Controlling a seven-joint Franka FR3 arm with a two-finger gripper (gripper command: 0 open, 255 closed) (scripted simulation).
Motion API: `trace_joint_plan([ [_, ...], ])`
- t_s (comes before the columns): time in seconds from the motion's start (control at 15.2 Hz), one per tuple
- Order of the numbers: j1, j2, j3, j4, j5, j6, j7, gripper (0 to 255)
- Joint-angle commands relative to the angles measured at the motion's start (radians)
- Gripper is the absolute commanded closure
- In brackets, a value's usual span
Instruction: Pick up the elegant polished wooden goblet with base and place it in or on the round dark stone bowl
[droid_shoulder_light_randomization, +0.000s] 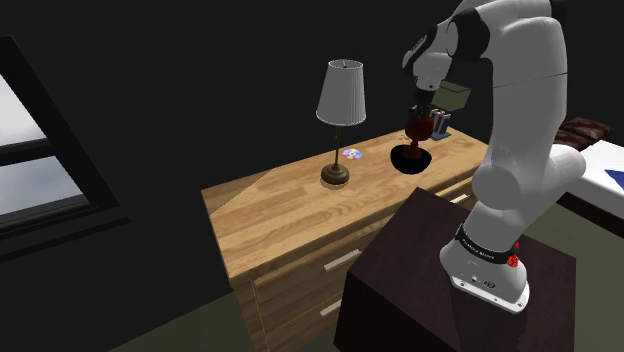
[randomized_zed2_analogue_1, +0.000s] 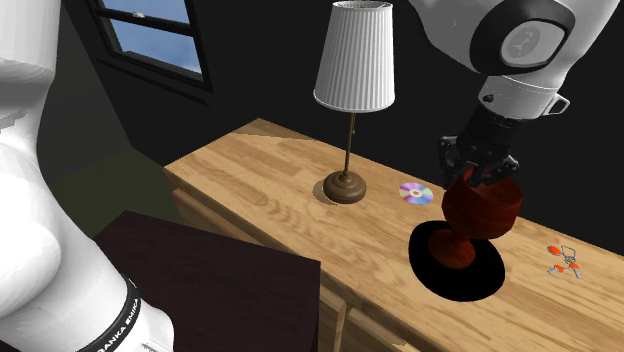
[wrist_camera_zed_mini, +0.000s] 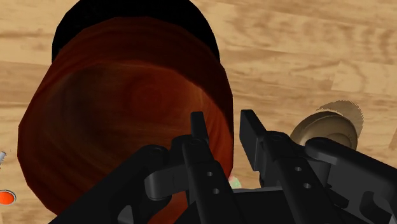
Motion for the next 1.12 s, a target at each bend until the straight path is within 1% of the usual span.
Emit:
trace_joint_plan([
  [0.0,-0.004,0.01,0.003,0.0,0.006,0.01,-0.005,255],
  [0.46,-0.004,0.01,0.003,0.0,0.006,0.01,-0.005,255],
  [0.53,-0.004,0.009,0.002,-0.001,0.006,0.011,-0.006,0],
  [0.86,-0.004,0.01,0.003,0.0,0.006,0.01,-0.005,0],
  [1.06,-0.001,-0.03,-0.015,0.048,-0.024,-0.072,0.014,0],
])
